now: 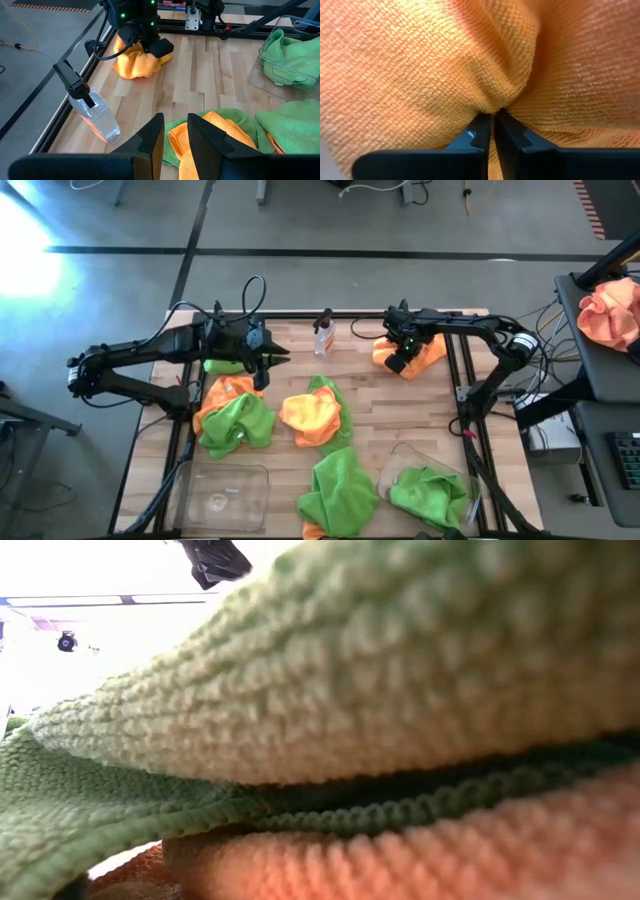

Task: Sort microfiber towel by color & place in baskets
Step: Put the orange microfiber cloth into the left transparent bin

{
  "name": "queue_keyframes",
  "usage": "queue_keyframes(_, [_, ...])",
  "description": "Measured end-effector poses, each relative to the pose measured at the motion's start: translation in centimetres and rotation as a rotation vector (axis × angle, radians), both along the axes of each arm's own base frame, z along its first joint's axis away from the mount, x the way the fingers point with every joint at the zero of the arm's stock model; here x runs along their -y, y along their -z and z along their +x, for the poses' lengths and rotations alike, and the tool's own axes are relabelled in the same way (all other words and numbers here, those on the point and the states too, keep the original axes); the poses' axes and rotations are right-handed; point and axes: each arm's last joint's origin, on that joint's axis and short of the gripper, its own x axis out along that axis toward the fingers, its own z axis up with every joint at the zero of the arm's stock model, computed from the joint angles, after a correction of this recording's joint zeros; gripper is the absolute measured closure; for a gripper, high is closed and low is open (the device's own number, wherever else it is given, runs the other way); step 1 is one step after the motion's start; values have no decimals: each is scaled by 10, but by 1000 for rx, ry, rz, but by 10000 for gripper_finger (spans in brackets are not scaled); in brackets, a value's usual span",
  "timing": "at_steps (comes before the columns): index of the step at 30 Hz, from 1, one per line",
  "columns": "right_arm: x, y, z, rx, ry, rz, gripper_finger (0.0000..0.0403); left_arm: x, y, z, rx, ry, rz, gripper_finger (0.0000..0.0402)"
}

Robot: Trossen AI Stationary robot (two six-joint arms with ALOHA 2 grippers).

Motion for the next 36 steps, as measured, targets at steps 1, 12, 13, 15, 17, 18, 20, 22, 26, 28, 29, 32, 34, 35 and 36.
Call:
queue_keyframes(1, [0, 0, 0, 1, 8, 1, 392, 0, 0, 0, 0, 0, 0, 332])
queue_keyframes(12, [6, -39, 6, 102, 55, -78, 393, 0, 1, 0, -8, 3, 4, 332])
queue_keyframes(13, [7, -47, 8, 125, 65, -96, 393, 0, 1, 0, -8, 4, 6, 332])
queue_keyframes(15, [9, -63, 10, 173, 73, -134, 393, 0, 1, 0, -9, 5, 9, 332])
queue_keyframes(17, [10, -81, 11, 220, 85, -170, 393, 0, 1, 0, -10, 8, 13, 332])
queue_keyframes(18, [10, -90, 12, 242, 91, -185, 393, 0, 1, 0, -10, 10, 16, 332])
queue_keyframes(20, [10, -106, 12, 285, 109, -208, 393, 0, 1, 0, -12, 13, 22, 332])
queue_keyframes(22, [9, -121, 11, 329, 123, -227, 393, 0, 1, -1, -13, 17, 31, 332])
queue_keyframes(26, [5, -149, 10, 417, 171, -250, 394, -1, 1, -1, -21, -7, 63, 332])
queue_keyframes(28, [1, -160, 10, 448, 176, -261, 394, -2, 0, -1, -23, -22, 71, 332])
queue_keyframes(29, [-2, -165, 12, 467, 177, -265, 394, -2, 0, -1, -23, -21, 73, 332])
queue_keyframes(32, [-14, -180, 19, 509, 153, -277, 394, -2, 0, -1, -23, -21, 74, 332])
queue_keyframes(34, [-24, -186, 25, 524, 132, -287, 394, -2, 0, -1, -23, -21, 74, 332])
queue_keyframes(35, [-29, -189, 29, 527, 123, -299, 394, -2, 0, -1, -22, -21, 74, 332])
queue_keyframes(36, [-34, -191, 33, 530, 112, -312, 394, -2, 0, -1, -22, -21, 74, 332])
